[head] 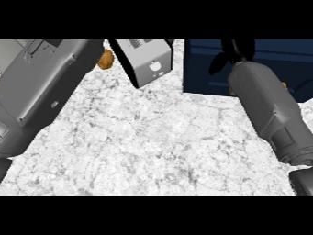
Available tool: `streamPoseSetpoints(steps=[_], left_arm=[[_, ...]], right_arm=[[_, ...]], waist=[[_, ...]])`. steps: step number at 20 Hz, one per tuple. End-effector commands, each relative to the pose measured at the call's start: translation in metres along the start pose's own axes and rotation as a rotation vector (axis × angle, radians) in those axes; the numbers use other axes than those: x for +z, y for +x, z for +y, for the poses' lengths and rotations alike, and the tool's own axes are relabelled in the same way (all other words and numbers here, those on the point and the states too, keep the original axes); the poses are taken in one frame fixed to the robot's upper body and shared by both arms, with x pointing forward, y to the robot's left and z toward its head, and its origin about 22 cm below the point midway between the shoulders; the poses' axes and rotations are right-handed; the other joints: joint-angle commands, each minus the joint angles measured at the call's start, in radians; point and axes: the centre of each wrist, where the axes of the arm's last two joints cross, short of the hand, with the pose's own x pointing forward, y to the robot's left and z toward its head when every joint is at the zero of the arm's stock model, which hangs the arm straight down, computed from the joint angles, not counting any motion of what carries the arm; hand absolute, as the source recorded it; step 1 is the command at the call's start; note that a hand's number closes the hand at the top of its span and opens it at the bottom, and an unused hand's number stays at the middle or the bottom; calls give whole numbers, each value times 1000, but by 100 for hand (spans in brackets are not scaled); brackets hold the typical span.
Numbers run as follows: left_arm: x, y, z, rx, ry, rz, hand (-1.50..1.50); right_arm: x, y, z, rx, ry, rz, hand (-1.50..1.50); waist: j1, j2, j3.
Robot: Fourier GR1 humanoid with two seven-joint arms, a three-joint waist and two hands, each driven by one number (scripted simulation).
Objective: Pick up the can, place it into the drawer and close the drawer
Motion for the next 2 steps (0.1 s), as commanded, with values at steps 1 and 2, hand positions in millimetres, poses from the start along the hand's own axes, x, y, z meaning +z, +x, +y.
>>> streamPoseSetpoints(steps=[1,2], left_arm=[[7,-7,11,-6,-10,-5,-150],[8,1,5,1,-11,-14,-150]], right_arm=[[-22,19,-18,-120,-143,13,-150],[-35,20,-33,-116,-151,6,-150]], waist=[[25,-16,-8],[18,-12,-8]])
